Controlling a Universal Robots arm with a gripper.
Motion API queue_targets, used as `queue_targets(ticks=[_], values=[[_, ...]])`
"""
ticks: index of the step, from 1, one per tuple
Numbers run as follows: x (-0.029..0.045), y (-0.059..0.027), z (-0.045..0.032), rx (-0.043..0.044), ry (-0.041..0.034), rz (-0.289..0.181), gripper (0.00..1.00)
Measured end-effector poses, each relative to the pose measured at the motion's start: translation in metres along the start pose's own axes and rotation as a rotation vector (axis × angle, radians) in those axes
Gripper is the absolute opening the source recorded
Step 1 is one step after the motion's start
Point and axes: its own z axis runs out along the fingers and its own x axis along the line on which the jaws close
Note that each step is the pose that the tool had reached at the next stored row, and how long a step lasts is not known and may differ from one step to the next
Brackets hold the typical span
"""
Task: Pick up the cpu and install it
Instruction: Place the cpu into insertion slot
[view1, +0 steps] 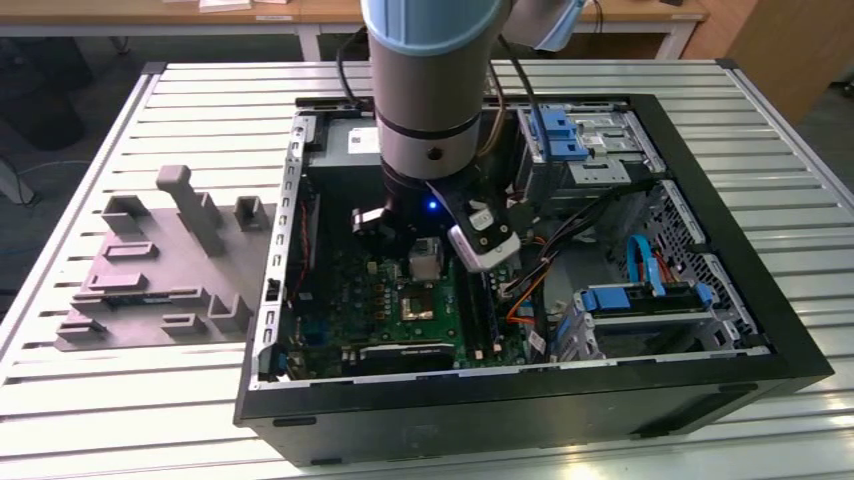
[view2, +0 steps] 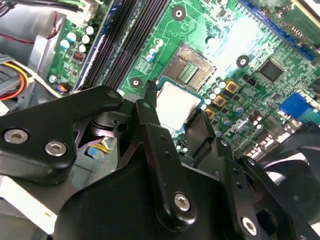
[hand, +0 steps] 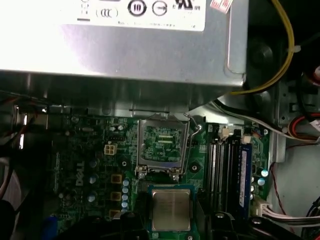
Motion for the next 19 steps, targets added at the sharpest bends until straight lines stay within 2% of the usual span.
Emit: queue_targets(ticks=[8, 14, 19], values=[[0.0025, -0.0047, 0.0130, 0.0002, -0.0001, 0.016, 0.47], [0.0046, -0.0063, 0.0236, -0.0001, 0.0038, 0.016, 0.47], [0.0056, -0.0081, 0.0260, 0.0000, 0.0044, 0.016, 0.47]])
